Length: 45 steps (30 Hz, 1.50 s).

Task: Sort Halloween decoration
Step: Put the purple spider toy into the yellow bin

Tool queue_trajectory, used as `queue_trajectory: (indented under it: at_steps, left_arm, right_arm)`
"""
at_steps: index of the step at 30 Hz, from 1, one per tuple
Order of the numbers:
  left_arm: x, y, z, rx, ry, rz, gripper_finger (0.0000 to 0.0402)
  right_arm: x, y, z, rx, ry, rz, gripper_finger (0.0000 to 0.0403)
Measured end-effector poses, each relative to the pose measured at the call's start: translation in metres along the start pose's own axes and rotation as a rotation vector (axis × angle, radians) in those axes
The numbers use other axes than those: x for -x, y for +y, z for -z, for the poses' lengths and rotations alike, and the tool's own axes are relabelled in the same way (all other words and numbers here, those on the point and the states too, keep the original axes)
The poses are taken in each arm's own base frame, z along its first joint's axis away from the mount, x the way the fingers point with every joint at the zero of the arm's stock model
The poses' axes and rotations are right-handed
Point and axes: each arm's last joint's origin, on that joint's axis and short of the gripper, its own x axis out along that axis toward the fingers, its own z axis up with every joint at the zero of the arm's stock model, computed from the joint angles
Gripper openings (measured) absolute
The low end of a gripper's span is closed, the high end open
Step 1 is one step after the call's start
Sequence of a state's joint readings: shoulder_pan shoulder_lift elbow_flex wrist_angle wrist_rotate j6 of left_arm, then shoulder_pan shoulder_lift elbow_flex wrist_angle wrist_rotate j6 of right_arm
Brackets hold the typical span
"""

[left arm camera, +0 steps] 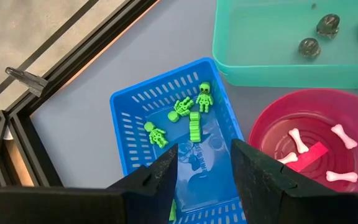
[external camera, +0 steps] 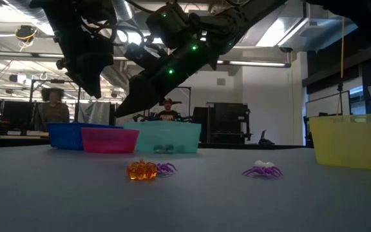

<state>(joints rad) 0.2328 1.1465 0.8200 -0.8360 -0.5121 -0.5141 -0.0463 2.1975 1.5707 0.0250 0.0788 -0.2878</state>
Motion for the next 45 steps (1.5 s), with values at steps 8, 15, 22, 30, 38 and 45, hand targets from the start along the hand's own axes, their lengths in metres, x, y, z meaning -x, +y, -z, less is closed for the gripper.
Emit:
queue_trajectory:
  at_steps: [8,15,22,30,38,45]
  left_arm:
    - [0.0,0.0,0.0,0.0,0.0,0.0,0.0132]
    - [0.0,0.0,0.0,0.0,0.0,0.0,0.0132]
    - [0.0,0.0,0.0,0.001,-0.002,0.002,0.0132]
    - [0.0,-0.001,-0.001,0.004,-0.007,0.006,0.0132]
    - [0.0,-0.001,-0.001,0.008,-0.012,0.008,0.0132]
    - [0.0,-0.001,-0.001,0.008,-0.012,0.008,0.0132]
  right_arm:
    - [0.0,0.001,0.004,0.001,0.039,-0.012,0.0159]
    - [0.007,0.004,0.007,0.01,0.12,-0.04,0.0159]
    - [0.039,0.013,-0.014,0.047,0.148,-0.059,0.0159]
    - [0.089,0.044,-0.029,0.1,0.29,-0.114,0.0159]
    - [0.119,0.076,-0.017,0.0,0.548,-0.147,0.0159]
    - [0.137,0.1,-0.006,-0.14,0.739,-0.147,0.0159]
